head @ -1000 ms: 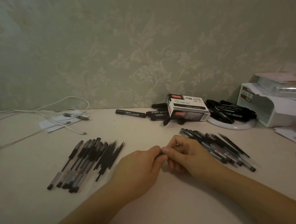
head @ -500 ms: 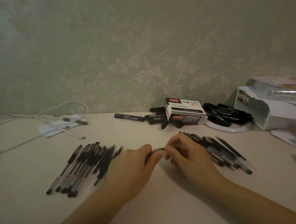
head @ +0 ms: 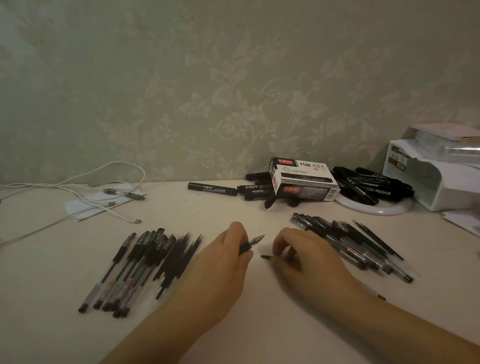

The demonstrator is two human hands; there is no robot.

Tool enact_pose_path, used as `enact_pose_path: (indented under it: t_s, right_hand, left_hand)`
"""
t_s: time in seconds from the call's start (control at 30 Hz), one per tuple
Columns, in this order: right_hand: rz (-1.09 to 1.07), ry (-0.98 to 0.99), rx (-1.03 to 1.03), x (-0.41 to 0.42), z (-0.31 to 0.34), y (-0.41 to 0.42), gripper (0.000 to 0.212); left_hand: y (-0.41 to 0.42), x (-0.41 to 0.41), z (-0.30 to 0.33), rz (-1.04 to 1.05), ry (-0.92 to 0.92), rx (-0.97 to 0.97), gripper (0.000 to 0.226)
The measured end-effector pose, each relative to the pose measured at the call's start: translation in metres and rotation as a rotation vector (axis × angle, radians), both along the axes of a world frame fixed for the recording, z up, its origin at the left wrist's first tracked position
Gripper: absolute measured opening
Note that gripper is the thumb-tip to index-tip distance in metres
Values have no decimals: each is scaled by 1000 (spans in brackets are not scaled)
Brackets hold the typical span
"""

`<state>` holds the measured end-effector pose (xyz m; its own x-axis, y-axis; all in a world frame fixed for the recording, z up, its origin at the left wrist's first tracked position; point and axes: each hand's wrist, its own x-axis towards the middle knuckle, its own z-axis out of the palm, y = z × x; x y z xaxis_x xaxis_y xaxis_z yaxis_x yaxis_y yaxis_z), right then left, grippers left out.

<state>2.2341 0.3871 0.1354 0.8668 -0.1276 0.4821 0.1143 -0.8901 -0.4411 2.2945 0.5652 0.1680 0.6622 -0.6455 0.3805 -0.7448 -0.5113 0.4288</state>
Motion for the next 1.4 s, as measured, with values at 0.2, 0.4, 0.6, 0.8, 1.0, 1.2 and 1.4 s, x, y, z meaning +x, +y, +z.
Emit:
enact_pose_path:
  t_s: [0.2, 0.4, 0.6, 0.8, 1.0, 1.2, 1.4]
  right_hand:
    - [101, -53, 229, -1, 10, 6, 23]
    - [202, 79, 439, -3, 11, 3, 20]
    - [265, 76, 487, -2, 12, 2, 23]
    - [292, 63, 493, -5, 14, 0, 15]
    - [257, 90, 494, -3, 13, -2, 12]
    - [215, 67, 550, -1, 13, 0, 12]
    - [231, 52, 546, 0, 10, -4, 10]
  left_hand:
    - [1, 1, -1, -46, -36, -22, 8]
    - [0, 4, -6, -111, -50, -61, 4]
    - [-2, 2, -5, -155, -19, -100, 11]
    - [-4, 4, -3, -142, 83, -15, 23]
    - [1, 4, -8, -122, 125, -69, 24]
    - [0, 5, -8, -135, 36, -88, 13]
    - [0, 5, -10, -123, 30, -72, 10]
